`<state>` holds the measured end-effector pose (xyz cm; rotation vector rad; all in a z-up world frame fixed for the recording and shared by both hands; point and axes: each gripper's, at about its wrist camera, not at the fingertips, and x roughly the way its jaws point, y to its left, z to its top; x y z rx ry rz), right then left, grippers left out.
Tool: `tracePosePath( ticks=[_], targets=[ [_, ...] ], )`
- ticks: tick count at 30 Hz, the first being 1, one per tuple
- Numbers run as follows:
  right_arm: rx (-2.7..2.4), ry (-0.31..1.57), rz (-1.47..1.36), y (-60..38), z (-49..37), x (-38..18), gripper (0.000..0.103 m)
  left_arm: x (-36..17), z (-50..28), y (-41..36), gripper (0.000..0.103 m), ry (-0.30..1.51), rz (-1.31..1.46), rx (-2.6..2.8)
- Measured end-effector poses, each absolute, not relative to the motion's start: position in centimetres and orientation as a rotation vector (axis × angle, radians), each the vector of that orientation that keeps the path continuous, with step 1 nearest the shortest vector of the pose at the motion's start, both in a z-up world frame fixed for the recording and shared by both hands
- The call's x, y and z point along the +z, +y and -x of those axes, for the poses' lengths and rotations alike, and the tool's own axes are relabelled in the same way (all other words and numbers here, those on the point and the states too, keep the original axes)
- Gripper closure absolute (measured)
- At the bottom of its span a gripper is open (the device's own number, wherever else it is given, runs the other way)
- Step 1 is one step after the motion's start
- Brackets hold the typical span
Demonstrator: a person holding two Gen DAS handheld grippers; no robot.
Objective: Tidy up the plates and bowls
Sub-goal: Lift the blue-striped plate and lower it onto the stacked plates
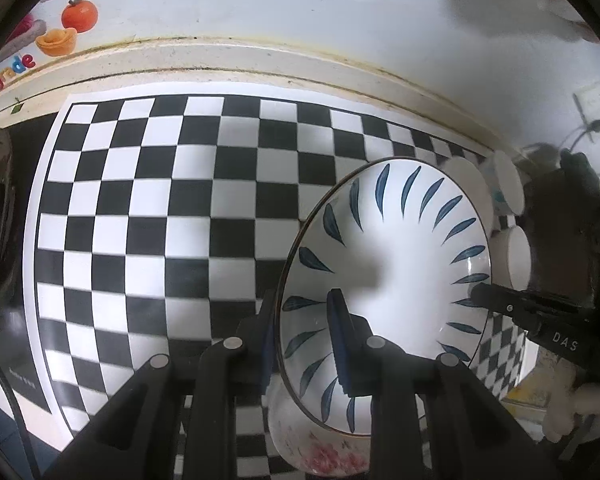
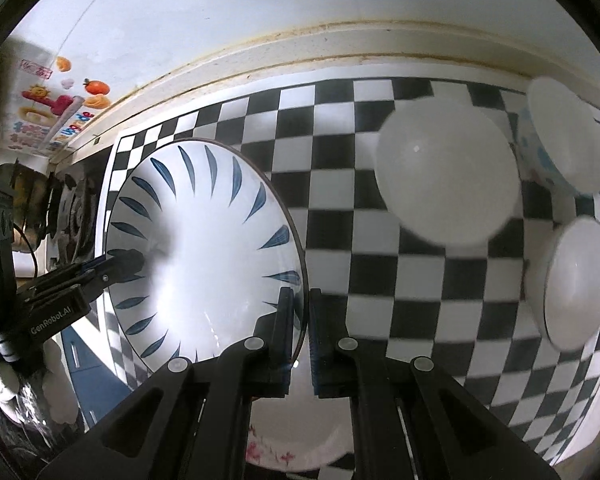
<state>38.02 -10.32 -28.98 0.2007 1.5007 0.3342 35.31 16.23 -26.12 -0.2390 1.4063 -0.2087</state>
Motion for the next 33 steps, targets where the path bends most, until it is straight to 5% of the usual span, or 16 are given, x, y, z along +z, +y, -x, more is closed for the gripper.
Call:
tracePosePath(
  ticks=[12,33],
  targets=[
    [0.341,1.506,-0.247,-13.1,-31.8,-27.9,0.095,-27.0,-30.0,15.4,0.081,1.479,0.256,-0.228],
    [0.319,1.633,-0.25,-13.8,-27.4,-34.0,0.095,-32.5,-26.8,13.6,0.081,1.623,0.194,-0.212]
  ],
)
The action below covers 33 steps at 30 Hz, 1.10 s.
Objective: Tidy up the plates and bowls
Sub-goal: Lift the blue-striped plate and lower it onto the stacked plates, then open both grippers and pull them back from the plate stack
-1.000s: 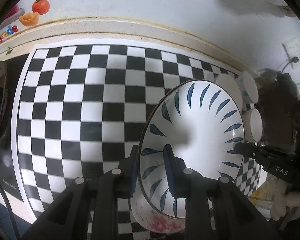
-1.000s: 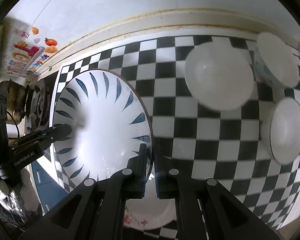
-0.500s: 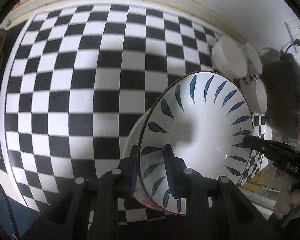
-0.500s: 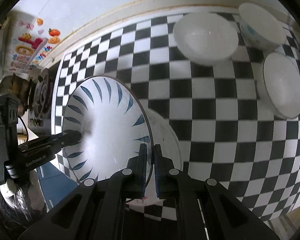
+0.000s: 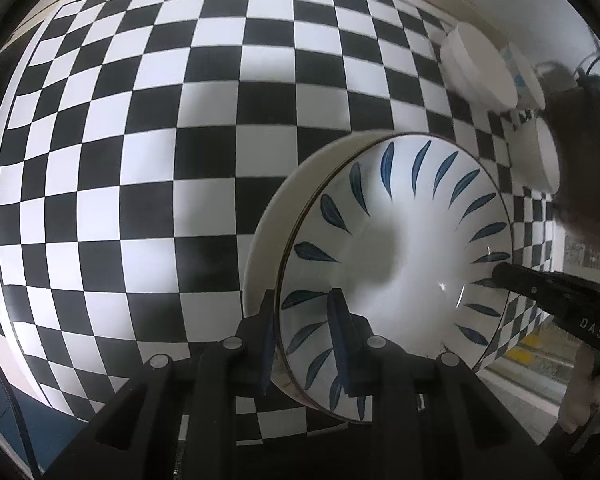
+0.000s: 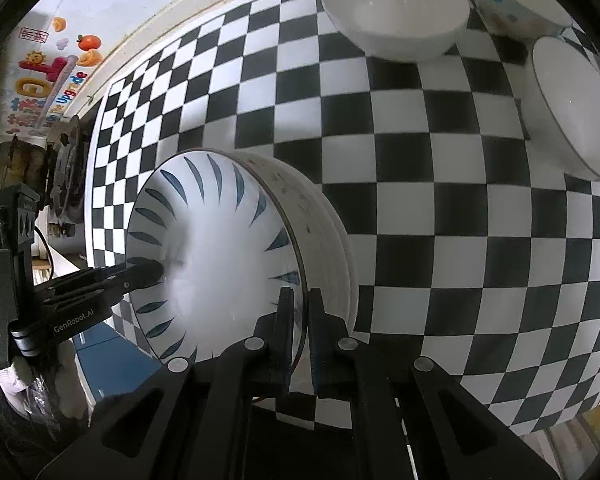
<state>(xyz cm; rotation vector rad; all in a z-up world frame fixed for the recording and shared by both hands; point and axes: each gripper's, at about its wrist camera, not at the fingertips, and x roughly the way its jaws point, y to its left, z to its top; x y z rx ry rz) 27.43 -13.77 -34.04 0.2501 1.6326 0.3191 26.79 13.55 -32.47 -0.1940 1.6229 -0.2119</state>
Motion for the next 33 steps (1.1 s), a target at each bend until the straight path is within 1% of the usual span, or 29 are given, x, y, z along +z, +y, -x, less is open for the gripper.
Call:
tracePosePath(
  ticks=[7,15,17,22,23,29,33],
  targets=[
    [0.306,1.642,-0.244,-14.0,-26.9,-35.5,0.095,-33.7,-26.5,12.8,0.081,1.654,0.151,-0.198],
    [0.277,1.644,-0.245,-13.5,-27.2,-36.5,0.095,-34.1,-26.8,12.3,0.081,1.667,0.172,-0.176],
    [0.278,1.649,-0.261,-13.6,-27.2,-36.6,0.092,-34.2,-26.8,12.4,0.081,1.674,0.187,-0.169],
    [0.259,1.674,-0.301,-13.8,-27.3,-36.7,0.091,-34.2,-26.9,13.4,0.08,1.698,0.228,-0.158],
    [0.258,1.677,-0.318,-14.0,-27.4,-36.7,0.09,-34.2,-27.0,13.5,0.08,1.701,0.236,-0.156],
    [0.264,1.657,-0.348,-14.6,-27.7,-35.6,0.088,-32.8,-27.1,13.9,0.08,1.66,0.206,-0.129],
    [0.271,1.636,-0.311,-14.0,-27.7,-34.1,0.088,-31.0,-26.7,13.4,0.08,1.609,0.142,-0.111]
  ],
)
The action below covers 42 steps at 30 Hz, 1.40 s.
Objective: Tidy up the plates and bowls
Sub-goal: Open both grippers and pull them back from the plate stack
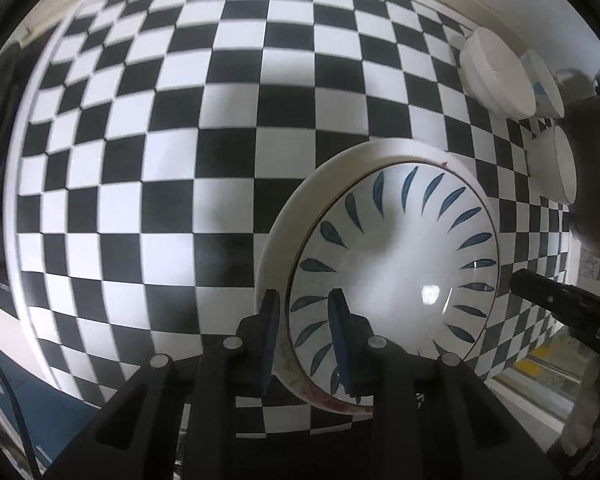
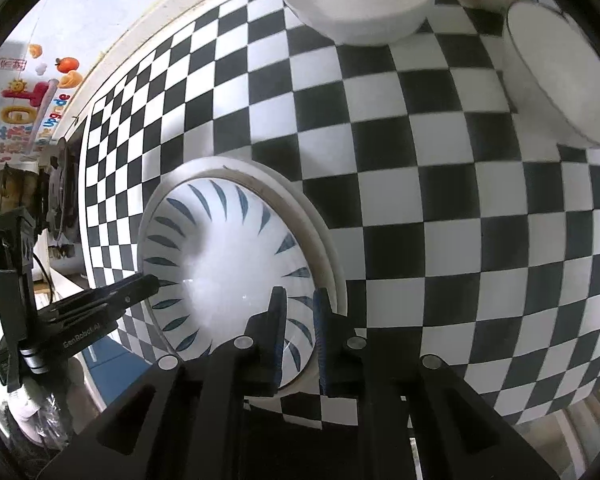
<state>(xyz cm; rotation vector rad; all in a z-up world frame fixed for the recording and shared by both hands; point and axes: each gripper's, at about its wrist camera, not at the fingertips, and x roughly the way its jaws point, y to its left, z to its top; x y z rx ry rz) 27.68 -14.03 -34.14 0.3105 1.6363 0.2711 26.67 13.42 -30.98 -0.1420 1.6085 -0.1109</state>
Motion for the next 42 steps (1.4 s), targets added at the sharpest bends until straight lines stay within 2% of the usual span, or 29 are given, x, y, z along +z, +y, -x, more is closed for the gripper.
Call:
tracePosePath(
  ticks=[9,19,36,37,40,42],
  targets=[
    [0.211,1.53,-0.113,-11.6,-24.8,-28.4,0.088,-25.1,-24.4,12.2,0.08,1.482,0.062,-0.086],
    [0.195,1.441,-0.103,-11.5,-20.6,-21.4,0.087,-19.3,-21.5,11.3,0.08,1.438,0.102,-0.129],
    [0.256,1.39,-0.123,-11.7,-19.0,-15.9,0.087,-15.7,-19.8,11.1,0.08,1.428,0.146,-0.153],
    [0.257,1.392,-0.133,-11.9,-19.2,-16.0,0.086,-15.6,-20.1,11.1,0.08,1.421,0.153,-0.154],
    [0.265,1.394,-0.185,-12.9,-20.0,-16.6,0.059,-15.5,-21.5,10.7,0.08,1.396,0.181,-0.167],
    [0.257,1.388,-0.216,-14.0,-21.0,-17.0,0.054,-15.8,-23.1,10.2,0.077,1.381,0.194,-0.184]
  ],
)
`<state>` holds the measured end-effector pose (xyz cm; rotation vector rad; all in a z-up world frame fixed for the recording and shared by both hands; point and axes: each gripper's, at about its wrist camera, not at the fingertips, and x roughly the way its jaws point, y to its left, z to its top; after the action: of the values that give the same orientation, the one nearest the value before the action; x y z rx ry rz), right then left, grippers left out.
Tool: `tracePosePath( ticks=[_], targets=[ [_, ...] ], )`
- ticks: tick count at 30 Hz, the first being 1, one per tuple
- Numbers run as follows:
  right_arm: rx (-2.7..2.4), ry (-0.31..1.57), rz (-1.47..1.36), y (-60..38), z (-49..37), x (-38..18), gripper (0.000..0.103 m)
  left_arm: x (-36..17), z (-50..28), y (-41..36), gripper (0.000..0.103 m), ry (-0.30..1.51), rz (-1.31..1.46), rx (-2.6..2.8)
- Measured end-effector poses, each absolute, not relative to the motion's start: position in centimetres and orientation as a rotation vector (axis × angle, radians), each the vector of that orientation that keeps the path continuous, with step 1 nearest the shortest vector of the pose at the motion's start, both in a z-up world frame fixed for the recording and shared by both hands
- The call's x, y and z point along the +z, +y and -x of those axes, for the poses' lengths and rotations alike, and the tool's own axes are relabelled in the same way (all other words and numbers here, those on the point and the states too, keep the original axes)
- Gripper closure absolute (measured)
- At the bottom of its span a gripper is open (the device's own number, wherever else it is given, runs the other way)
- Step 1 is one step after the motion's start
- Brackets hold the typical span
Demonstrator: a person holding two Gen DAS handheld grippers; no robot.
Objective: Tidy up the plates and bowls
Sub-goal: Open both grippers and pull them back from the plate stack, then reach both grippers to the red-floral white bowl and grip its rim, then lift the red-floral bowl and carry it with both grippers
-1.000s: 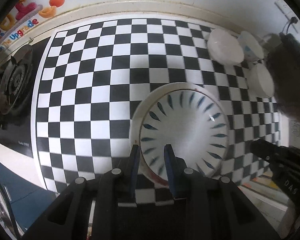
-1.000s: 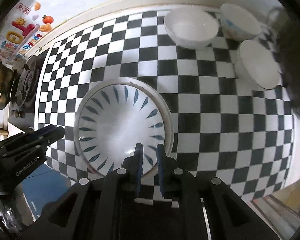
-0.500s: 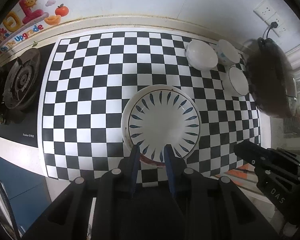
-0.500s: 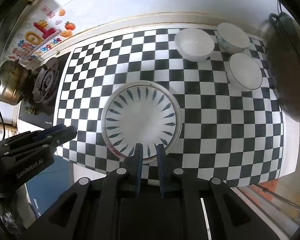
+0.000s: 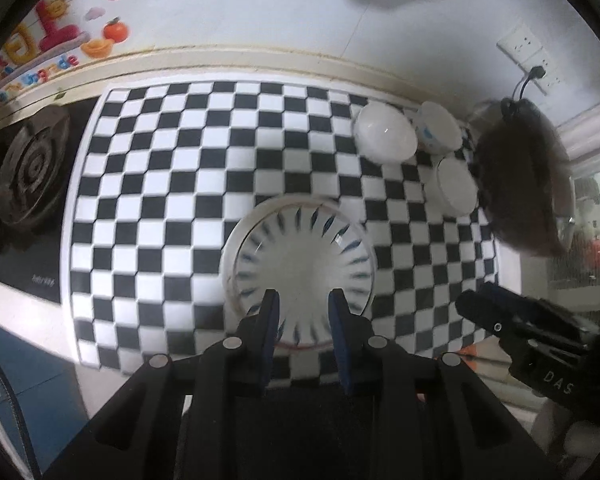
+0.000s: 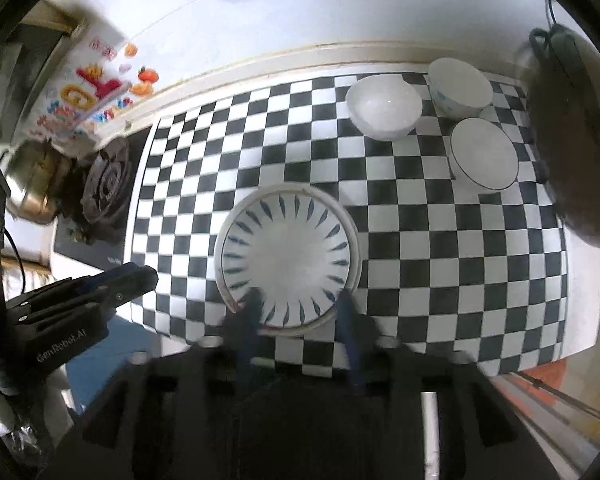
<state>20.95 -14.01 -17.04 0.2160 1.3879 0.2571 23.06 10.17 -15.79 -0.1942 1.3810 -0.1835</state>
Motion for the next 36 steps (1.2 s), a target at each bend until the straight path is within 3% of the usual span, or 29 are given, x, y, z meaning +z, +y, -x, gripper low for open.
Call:
tracePosePath(
  ticks=[10,22,25,29,32,36],
  targets=[
    [0.134,1.34,-0.361,-22.0,-31.5,-22.1,0.053,-20.6,-34.5,6.4,0.075,1.363,0.225,-0.188],
    [0.113,1.487,-0.386,-24.2,-45.2,-32.9,0.054,-31.2,-46.5,-0.7,0.075,1.584,0.199,-0.279],
    [0.112,1.52,-0.392,-24.1,-46.5,-34.8,0.06,-33.0,-47.8,-1.4,0.075,1.626,0.213,-0.296],
    [0.117,1.561,-0.398,-23.8,-47.7,-37.0,0.081,-35.2,-49.1,-2.5,0.075,1.671,0.172,-0.308],
    [0.102,1.586,-0.387,-23.6,-48.4,-38.3,0.092,-35.9,-49.4,-3.0,0.083,1.668,0.149,-0.303],
    [0.108,1.587,-0.379,-23.2,-48.4,-38.5,0.092,-35.7,-49.1,-3.6,0.084,1.648,0.119,-0.299]
  ],
)
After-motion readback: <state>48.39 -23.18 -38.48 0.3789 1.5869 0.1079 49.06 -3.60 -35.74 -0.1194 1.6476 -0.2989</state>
